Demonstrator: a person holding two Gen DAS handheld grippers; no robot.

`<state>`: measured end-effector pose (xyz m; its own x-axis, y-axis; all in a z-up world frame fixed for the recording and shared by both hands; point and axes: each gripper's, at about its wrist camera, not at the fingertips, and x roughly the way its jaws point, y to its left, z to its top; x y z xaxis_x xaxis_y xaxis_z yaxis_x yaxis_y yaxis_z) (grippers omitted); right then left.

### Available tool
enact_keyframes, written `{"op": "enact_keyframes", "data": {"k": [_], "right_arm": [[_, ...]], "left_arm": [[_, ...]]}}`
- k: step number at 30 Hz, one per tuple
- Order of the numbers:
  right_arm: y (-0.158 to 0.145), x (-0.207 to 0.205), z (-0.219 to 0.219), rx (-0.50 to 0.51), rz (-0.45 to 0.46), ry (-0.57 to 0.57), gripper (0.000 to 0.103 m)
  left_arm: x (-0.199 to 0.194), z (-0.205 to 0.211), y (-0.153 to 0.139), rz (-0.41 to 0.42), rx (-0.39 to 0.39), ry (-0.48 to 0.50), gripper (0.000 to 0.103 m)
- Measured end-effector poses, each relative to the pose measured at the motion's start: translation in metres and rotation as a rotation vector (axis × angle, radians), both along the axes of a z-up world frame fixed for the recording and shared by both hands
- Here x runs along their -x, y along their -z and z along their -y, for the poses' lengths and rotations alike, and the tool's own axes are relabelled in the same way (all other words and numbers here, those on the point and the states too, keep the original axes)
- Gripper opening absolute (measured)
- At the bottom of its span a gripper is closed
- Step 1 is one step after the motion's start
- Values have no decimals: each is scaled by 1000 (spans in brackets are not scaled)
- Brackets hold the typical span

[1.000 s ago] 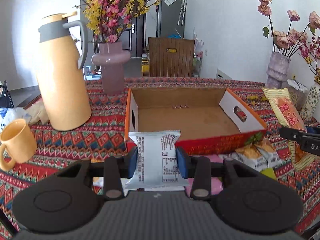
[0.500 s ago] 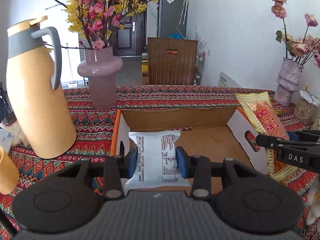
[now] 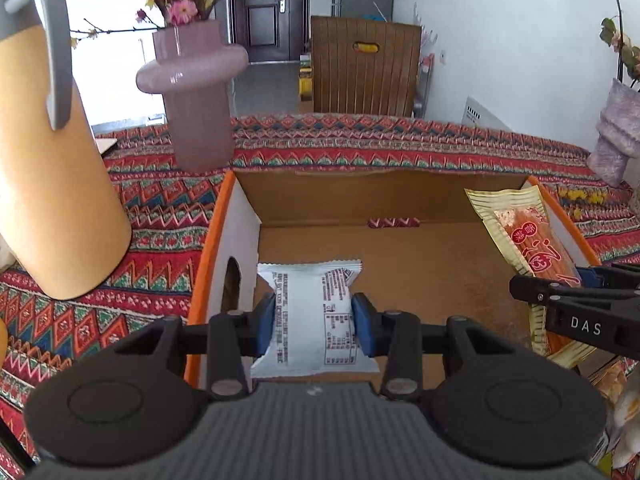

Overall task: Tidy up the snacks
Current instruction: 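Carry both held snacks over the open cardboard box with both tools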

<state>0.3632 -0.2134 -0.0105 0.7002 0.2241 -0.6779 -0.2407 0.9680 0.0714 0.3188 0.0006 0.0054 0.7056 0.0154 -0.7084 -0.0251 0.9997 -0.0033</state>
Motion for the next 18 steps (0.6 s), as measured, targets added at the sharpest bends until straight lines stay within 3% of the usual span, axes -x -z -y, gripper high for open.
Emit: {"op": "enact_keyframes", "data": {"k": [11, 18], "right_arm": [[22, 4, 2, 1, -101, 0, 41], [25, 13, 3, 12, -115, -9, 41]], "left_arm": [[8, 7, 21, -78, 14, 18, 41], [15, 6, 31, -121, 32, 19, 41]]}}
